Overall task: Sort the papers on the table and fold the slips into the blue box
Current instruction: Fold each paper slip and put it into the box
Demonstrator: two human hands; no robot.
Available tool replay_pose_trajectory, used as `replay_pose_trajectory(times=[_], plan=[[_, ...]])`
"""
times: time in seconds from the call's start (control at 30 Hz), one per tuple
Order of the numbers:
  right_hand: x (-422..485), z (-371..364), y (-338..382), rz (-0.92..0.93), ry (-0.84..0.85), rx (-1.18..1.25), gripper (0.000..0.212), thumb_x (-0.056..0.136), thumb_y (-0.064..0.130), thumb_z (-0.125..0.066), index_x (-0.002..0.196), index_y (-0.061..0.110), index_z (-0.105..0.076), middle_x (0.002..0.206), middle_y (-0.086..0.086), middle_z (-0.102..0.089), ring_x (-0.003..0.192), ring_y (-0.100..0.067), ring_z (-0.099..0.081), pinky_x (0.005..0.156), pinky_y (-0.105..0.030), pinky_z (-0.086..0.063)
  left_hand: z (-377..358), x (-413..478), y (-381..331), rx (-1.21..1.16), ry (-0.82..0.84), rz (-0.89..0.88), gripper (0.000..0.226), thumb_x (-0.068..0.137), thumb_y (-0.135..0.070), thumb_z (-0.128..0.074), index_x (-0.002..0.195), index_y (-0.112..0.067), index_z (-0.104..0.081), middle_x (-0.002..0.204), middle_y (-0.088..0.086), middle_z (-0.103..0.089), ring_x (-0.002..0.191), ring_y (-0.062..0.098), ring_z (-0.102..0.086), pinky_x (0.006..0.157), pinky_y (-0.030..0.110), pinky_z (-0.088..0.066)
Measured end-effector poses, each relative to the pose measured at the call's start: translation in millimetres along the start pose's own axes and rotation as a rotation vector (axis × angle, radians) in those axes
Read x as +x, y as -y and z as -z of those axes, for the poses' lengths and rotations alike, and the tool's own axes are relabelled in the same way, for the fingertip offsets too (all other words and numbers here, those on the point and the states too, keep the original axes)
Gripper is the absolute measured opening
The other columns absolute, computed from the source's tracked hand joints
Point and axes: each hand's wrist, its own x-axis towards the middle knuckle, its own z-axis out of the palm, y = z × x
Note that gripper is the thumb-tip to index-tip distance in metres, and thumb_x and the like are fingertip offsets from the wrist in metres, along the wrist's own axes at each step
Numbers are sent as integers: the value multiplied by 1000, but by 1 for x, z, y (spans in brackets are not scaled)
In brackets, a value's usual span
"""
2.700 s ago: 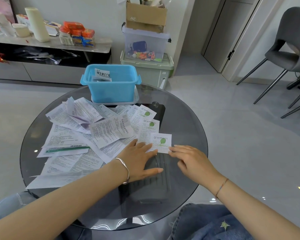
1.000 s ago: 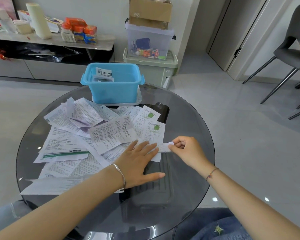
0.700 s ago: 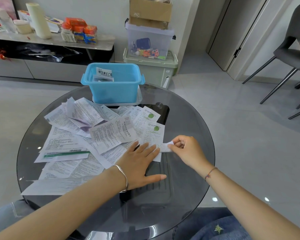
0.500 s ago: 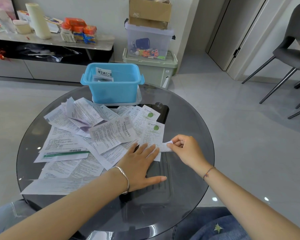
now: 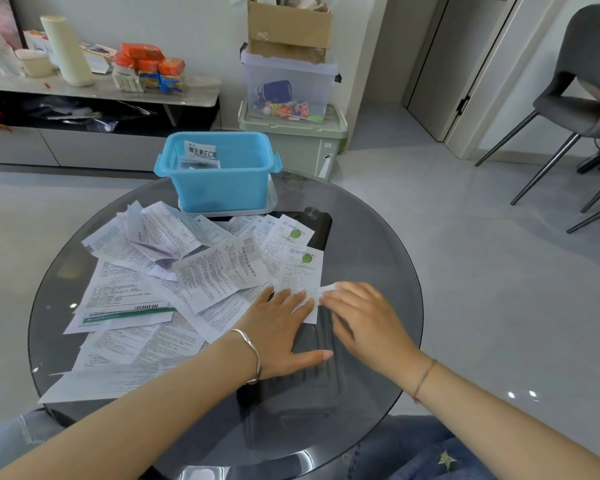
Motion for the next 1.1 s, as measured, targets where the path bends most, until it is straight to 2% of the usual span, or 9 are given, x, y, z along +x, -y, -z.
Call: replay_pose_trajectory(times=[0.17,0.37,0.53,0.67,0.73,0.8,0.83,0.97,1.1], plan=[[-4,-1,8,23,87,-84,39,83,20,-40,107,11,-70,106,1,-68,101,-18,-60,102,-29,-33,-1,-1,0,32,-5,-8,112,62,-83,6,153,-20,-9,160,1,-9,146,20,-8,119,40,0],[-3,-1,3,16,112,-161,43,79,20,-36,99,13,-73,98,1,-68,97,-20,-61,103,-34,-32,3,-1,-3,41,24,-2,118,60,-90,4,153,-19,-9,160,1,-7,146,20,-8,120,41,0],[-12,3,-4,-35,96,-180,44,76,20,-36,96,14,-75,100,1,-70,99,-22,-63,102,-33,-30,7,-3,-5,39,26,10,116,59,-85,5,153,-19,-10,160,0,-8,146,19,-9,120,39,0],[-18,5,-10,-57,57,-164,45,75,20,-35,93,15,-76,98,3,-71,99,-22,-64,98,-33,-35,6,-2,-7,44,20,10,118,59,-91,5,152,-21,-12,159,2,-13,145,20,-12,120,40,-1],[-19,7,-12,-54,34,-196,37,75,18,-42,87,16,-77,96,4,-71,98,-20,-65,94,-32,-44,6,-1,-7,41,24,15,112,58,-85,7,152,-27,-10,158,2,-16,144,21,-15,120,40,-3],[-17,12,-12,-50,-23,-197,14,70,10,-65,76,15,-76,96,1,-72,95,-21,-66,87,-31,-50,6,2,-9,70,25,19,109,57,-84,9,152,-32,-9,156,4,-21,142,23,-21,119,41,-8],[-15,14,-11,-55,-48,-174,11,65,7,-74,74,13,-75,96,-1,-72,94,-22,-66,86,-32,-51,6,4,-11,96,24,19,109,57,-84,10,152,-32,-9,154,5,-24,139,24,-25,118,41,-12],[-6,6,-11,29,-32,-113,27,69,15,-82,93,11,-72,105,-2,-71,97,-22,-67,87,-35,-52,8,8,-16,124,31,16,112,57,-87,10,152,-31,-11,147,6,-34,131,25,-36,114,41,-18],[-3,-5,-19,76,8,-53,29,67,15,-85,93,12,-74,98,-1,-74,88,-17,-71,80,-33,-56,16,3,-13,91,72,14,93,80,-83,-16,152,-24,-13,157,5,-21,143,23,-22,119,41,-8]])
